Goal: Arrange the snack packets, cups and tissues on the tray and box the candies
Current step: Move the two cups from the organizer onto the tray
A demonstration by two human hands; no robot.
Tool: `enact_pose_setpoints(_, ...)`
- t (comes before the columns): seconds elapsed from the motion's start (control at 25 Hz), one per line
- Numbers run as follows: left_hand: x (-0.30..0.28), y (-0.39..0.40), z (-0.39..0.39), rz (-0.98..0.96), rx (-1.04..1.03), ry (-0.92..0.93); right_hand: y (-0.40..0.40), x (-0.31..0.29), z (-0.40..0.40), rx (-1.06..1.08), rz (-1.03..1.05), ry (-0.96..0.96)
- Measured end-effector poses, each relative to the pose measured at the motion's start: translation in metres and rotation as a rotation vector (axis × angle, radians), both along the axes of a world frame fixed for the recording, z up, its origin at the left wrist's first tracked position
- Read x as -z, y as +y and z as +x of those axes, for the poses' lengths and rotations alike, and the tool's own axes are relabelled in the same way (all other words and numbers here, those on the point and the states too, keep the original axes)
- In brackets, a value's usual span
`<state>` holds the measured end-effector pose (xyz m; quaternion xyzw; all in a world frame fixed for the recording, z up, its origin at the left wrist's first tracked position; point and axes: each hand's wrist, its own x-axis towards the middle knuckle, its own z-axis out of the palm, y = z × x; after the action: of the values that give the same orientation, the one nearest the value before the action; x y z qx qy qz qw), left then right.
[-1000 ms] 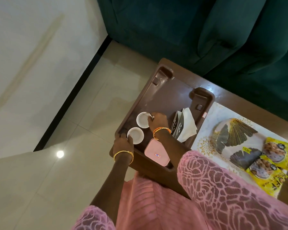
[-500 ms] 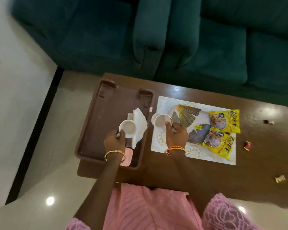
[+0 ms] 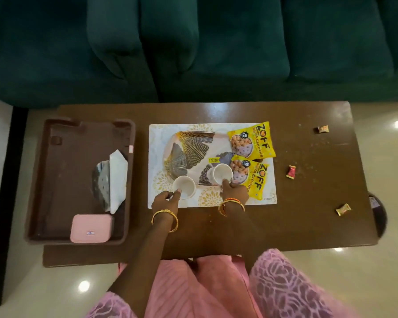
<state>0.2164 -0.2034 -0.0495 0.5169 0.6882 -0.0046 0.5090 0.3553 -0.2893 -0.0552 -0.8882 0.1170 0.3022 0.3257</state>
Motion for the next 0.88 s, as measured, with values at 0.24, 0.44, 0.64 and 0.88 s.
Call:
enact_pose_setpoints(0.24,0.020,-0.013,0.028,0.027,0.010,0.034,0.020,0.033,0.009,0.020,-0.039,0.040)
enact_pose_setpoints(0.44,0.023,-0.015,0.035,0.011,0.055,0.031,0.006,0.036,0.016,-0.031,-0.081,-0.048)
enact_pose_setpoints(0.64,0.028,-0.011,0.044,0.018,0.180,-0.014,-0.003,0.043,0.027,-0.068,-0.082,-0.082)
enact_pose_setpoints(0.88,0.042,0.009,0.054,-0.007,0.219,-0.057,0.003,0.047,0.022,-0.006,-0.090,-0.085)
